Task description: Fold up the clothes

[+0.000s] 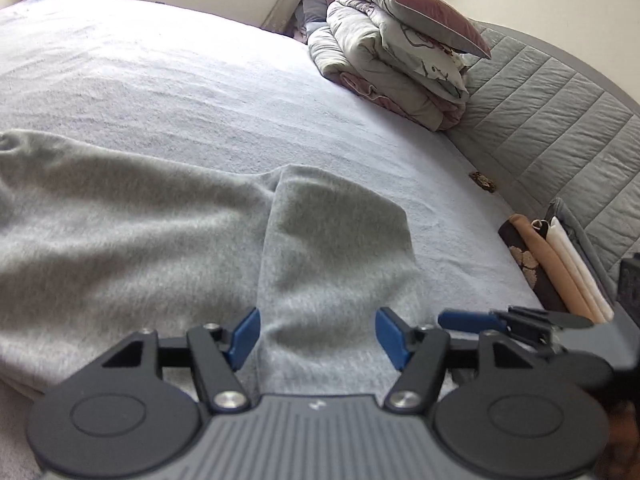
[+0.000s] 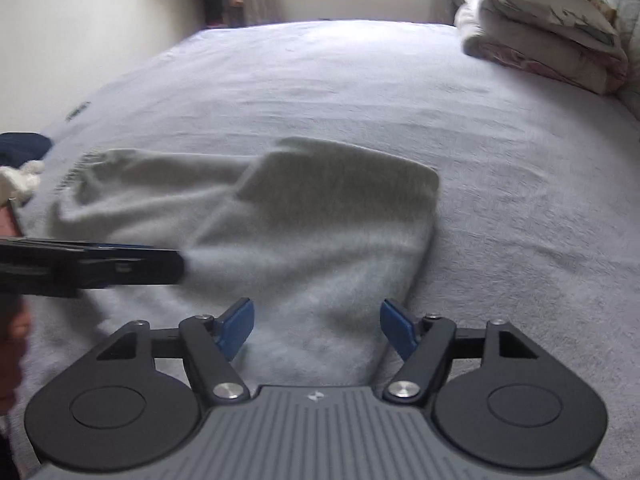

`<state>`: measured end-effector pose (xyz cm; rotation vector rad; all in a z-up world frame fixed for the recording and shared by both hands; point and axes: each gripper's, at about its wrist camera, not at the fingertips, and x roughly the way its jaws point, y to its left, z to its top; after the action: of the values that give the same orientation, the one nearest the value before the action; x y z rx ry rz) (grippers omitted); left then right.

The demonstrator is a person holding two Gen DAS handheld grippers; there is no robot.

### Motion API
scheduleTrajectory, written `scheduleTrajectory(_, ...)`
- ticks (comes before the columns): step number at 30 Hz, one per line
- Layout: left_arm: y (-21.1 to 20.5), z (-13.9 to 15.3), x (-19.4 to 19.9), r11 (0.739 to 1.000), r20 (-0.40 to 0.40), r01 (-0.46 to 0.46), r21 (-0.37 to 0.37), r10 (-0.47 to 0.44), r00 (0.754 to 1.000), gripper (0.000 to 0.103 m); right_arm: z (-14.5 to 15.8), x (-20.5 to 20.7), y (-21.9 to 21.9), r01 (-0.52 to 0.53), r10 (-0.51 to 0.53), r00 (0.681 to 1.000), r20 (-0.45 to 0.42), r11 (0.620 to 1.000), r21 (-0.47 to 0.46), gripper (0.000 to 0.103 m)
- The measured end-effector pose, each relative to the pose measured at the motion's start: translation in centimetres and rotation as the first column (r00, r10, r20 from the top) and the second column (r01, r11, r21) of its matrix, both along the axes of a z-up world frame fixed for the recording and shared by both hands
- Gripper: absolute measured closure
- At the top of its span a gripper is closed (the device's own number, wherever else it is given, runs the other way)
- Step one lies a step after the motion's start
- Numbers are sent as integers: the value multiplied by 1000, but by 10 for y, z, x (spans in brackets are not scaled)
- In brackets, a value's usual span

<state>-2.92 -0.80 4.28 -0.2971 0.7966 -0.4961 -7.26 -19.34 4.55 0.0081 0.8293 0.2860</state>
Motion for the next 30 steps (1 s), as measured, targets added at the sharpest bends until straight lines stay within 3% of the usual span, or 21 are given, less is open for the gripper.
scheduleTrajectory(2, 3, 4, 1, 1000, 13, -14, -6, 14, 1000, 35, -7, -6, 15, -103, 101, 994, -33, 993, -64, 30)
scheduleTrajectory(5, 7, 6, 2, 999, 22, -30, -12, 30, 999, 32, -10, -10, 24, -116, 115, 993, -10, 986, -118, 30)
scheduleTrajectory(8, 3, 3, 0, 1000, 7, -20, -2, 20, 1000, 32, -1, -10, 16, -122, 122, 993, -10, 990, -77, 39)
scheduleTrajectory(13, -4, 0, -4, 1000, 0, 9, 23, -9, 1000, 32, -5, -19, 18, -166, 164, 986, -22, 982, -92, 39)
scheduleTrajectory(20, -4, 2, -7, 999, 0, 10, 43, -10, 1000, 28, 12, -28, 0, -158, 159, 987, -29, 987, 31, 39)
scheduleTrajectory(22, -6, 2, -10, 998, 11, 23, 62, -24, 1000, 28, 1, -31, 3, -182, 184, 981, -67, 983, 24, 37)
scheduleTrajectory(24, -10, 0, -12, 997, 11, 45, 68, -46, 999, 28, -7, -35, 10, -224, 223, 972, -73, 975, -11, 20)
scheduleTrajectory(27, -14, 0, -17, 996, 22, 63, 60, -64, 998, 28, -8, -44, 26, -262, 257, 965, -59, 959, -107, 17)
scheduleTrajectory(30, -13, 4, -20, 996, 42, 61, 58, -64, 997, 27, 7, -45, 11, -229, 230, 972, -56, 973, 26, 23)
